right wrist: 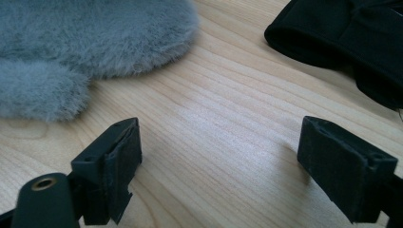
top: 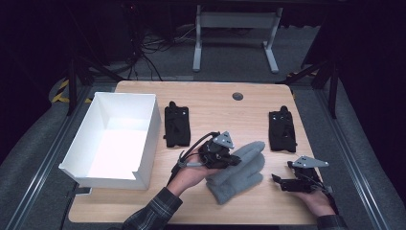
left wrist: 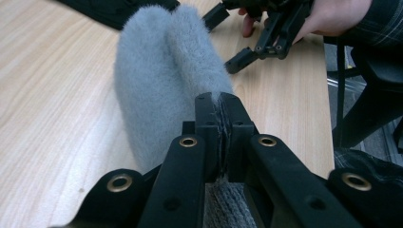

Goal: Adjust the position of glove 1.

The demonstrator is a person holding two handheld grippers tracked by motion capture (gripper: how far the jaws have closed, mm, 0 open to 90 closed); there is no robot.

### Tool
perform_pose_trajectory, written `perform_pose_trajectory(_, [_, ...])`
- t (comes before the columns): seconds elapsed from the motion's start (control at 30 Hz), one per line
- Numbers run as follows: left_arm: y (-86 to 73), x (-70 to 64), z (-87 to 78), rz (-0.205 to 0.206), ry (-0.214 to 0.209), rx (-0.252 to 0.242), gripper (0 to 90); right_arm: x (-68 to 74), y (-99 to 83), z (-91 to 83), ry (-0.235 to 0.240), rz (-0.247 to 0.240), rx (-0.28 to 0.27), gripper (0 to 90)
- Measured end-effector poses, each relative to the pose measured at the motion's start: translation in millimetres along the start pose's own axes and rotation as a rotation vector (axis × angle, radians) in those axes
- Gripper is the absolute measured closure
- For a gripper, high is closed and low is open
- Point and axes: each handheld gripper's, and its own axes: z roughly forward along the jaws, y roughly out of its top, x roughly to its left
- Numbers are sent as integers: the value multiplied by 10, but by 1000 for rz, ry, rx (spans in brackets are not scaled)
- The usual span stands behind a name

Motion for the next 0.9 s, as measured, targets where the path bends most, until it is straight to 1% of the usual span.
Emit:
perform_pose_trajectory(0.07, [-17,-31,33,0,2,6,879,0,0,0,0,0,0,151])
perform_pose_trajectory(0.23, [-56,-102,113,4,-28,25,877,0,0,0,0,0,0,151])
perform_pose_trajectory(0.43, [-94,-170,199,2,-42,49,876,0,0,0,0,0,0,151])
perform_pose_trajectory(0.47, [-103,-202,240,1,-42,61,876,0,0,0,0,0,0,151])
perform_pose_trajectory(0.6, [-100,-232,289,4,-47,81,872,0,0,0,0,0,0,151])
perform_pose_trajectory(0.67, [-107,-249,333,6,-60,95,861,0,0,0,-1,0,0,151])
perform_pose_trajectory(0.73, [-110,-255,340,5,-63,94,852,0,0,0,0,0,0,151])
perform_pose_trajectory(0.77, [-107,-256,339,5,-75,86,818,0,0,0,0,0,0,151])
perform_pose_trajectory(0.8, [-97,-258,317,8,-71,66,757,0,0,0,0,0,0,151])
perform_pose_trajectory(0.83, [-97,-258,317,8,-71,66,734,0,0,0,0,0,0,151])
perform_pose_trajectory(0.9, [-89,-255,266,2,-59,50,740,0,0,0,-1,0,0,153])
